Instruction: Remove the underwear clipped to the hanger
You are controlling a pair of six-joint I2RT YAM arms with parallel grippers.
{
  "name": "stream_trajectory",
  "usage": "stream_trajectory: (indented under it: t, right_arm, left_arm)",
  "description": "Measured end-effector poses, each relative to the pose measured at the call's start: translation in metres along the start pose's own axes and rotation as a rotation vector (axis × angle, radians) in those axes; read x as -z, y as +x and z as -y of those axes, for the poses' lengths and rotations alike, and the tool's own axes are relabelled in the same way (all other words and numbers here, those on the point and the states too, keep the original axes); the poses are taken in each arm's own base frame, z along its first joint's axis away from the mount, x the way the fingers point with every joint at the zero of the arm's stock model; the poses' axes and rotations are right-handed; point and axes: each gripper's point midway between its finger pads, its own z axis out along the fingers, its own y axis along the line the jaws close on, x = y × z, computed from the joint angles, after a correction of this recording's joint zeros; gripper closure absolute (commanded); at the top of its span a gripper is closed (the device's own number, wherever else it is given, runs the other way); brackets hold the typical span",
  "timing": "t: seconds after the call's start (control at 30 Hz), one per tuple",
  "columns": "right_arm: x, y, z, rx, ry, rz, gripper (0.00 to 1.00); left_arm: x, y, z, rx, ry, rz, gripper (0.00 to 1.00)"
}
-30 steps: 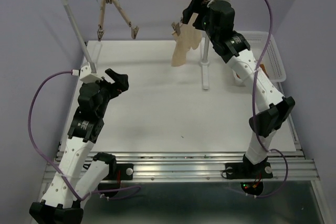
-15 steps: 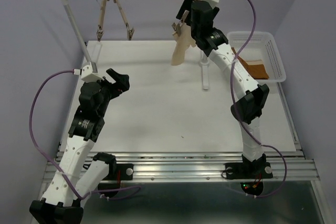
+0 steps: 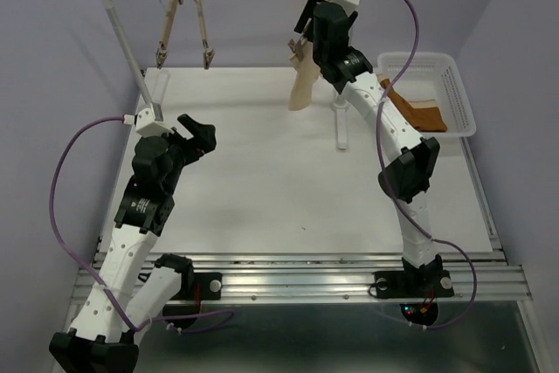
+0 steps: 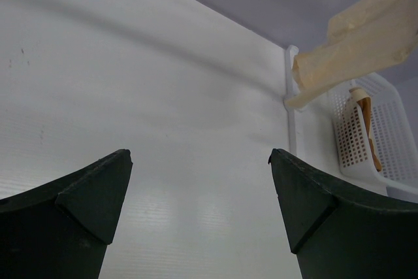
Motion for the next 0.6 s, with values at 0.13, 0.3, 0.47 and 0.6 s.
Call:
stream_trajectory:
  t: [0.13, 0.3, 0.47, 0.6]
  right_arm:
    - [-0.0030, 0.0049, 0.0004, 0.013, 0.003, -0.002, 0.27]
    - [-0.0044, 0.0051, 0.0008, 0.026, 0.005, 0.002, 0.47]
    - [-0.0045, 0.0021, -0.0004, 0.031, 0.000, 0.012, 0.58]
    - [-0.0053, 0.0014, -0.0012, 0.034, -0.005, 0.019, 0.67]
  left_arm:
    - [0.0000, 0.0000, 0.0000, 0.001, 0.000, 0.000, 0.01]
    - [-0.0002, 0.0005, -0.0002, 0.004, -0.001, -0.001, 0.01]
    - [-0.0004, 0.0015, -0.0009, 0.006, -0.003, -0.002, 0.01]
    - [-0.0006, 0.0007, -0.0007, 0.006, -0.003, 0.001, 0.01]
